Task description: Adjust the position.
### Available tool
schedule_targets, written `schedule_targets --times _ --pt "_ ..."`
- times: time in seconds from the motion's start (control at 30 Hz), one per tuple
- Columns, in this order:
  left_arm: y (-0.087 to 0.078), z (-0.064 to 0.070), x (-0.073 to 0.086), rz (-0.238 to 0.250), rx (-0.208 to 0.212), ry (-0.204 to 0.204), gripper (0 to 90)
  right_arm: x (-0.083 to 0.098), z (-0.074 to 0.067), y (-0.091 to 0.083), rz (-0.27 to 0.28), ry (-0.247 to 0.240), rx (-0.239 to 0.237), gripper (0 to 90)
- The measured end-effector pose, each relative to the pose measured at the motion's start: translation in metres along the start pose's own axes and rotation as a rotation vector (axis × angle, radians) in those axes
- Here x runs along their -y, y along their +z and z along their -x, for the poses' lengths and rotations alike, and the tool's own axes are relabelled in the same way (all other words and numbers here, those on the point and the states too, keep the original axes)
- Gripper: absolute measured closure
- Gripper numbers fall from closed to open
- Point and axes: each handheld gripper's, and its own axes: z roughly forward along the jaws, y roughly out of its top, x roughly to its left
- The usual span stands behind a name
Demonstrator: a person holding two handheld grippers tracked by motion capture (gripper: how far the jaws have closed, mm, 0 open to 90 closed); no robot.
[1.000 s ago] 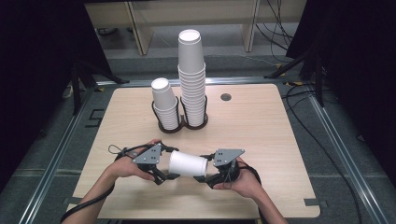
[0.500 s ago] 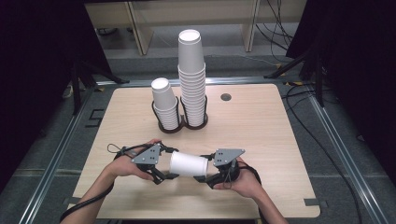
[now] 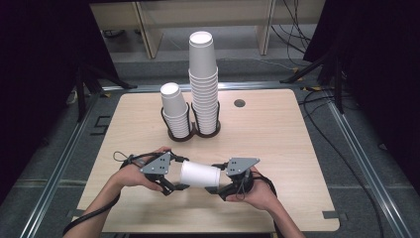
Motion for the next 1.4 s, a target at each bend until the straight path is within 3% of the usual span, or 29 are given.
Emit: schedule_targets --times 0.1,0.27,0.33,0.4,0.57,0.6,0.8,0.87,0.9,1.0,1.07,1.1,1.3,1.4 --pt "0.001 0.001 -0.002 -0.007 0.001 -0.004 16.6 0.0 0.0 0.0 0.006 0.008 0.006 20.3" --pt "-0.001 0.001 -0.009 -0.041 -0.011 0.028 16.6 -0.001 -0.001 0.0 -0.004 0.019 0.019 15.6" --pt "0.0 0.002 -0.011 -0.038 -0.007 0.012 16.6 -0.001 0.0 0.0 0.002 0.001 0.028 15.3" --pt "-0.002 0.0 -0.016 -0.079 -0.019 0.045 16.6 -0.002 0.0 -0.002 0.001 0.01 0.037 15.0" --pt "-0.003 -0.001 -0.023 -0.086 -0.026 0.049 16.6 -0.005 0.001 -0.005 0.011 0.007 0.068 14.8" --pt "-0.003 -0.002 -0.026 -0.102 -0.028 0.062 16.6 -0.005 0.002 -0.006 0.006 -0.008 0.075 15.0" --pt "-0.005 -0.006 -0.034 -0.136 -0.027 0.103 16.8 -0.006 0.0 -0.009 -0.007 0.013 0.069 15.1" --pt "-0.004 -0.006 -0.034 -0.134 -0.032 0.093 16.8 -0.006 0.001 -0.009 -0.001 -0.007 0.076 15.1" --pt "-0.005 -0.007 -0.035 -0.146 -0.032 0.107 16.9 -0.006 0.001 -0.01 -0.001 0.012 0.069 15.2" --pt "-0.005 -0.007 -0.035 -0.14 -0.026 0.092 16.9 -0.005 0.002 -0.012 -0.003 0.012 0.076 15.1" --pt "-0.008 -0.009 -0.035 -0.171 -0.031 0.12 16.9 -0.005 0.003 -0.014 0.007 0.018 0.08 15.1" --pt "-0.007 -0.008 -0.035 -0.158 -0.037 0.098 16.9 -0.004 0.004 -0.014 0.01 0.017 0.079 15.1" --pt "-0.01 -0.012 -0.035 -0.186 -0.041 0.107 16.9 -0.005 0.005 -0.02 0.022 0.013 0.077 15.2" --pt "-0.012 -0.014 -0.037 -0.216 -0.048 0.11 16.9 -0.005 0.005 -0.025 0.004 0.012 0.091 15.2"
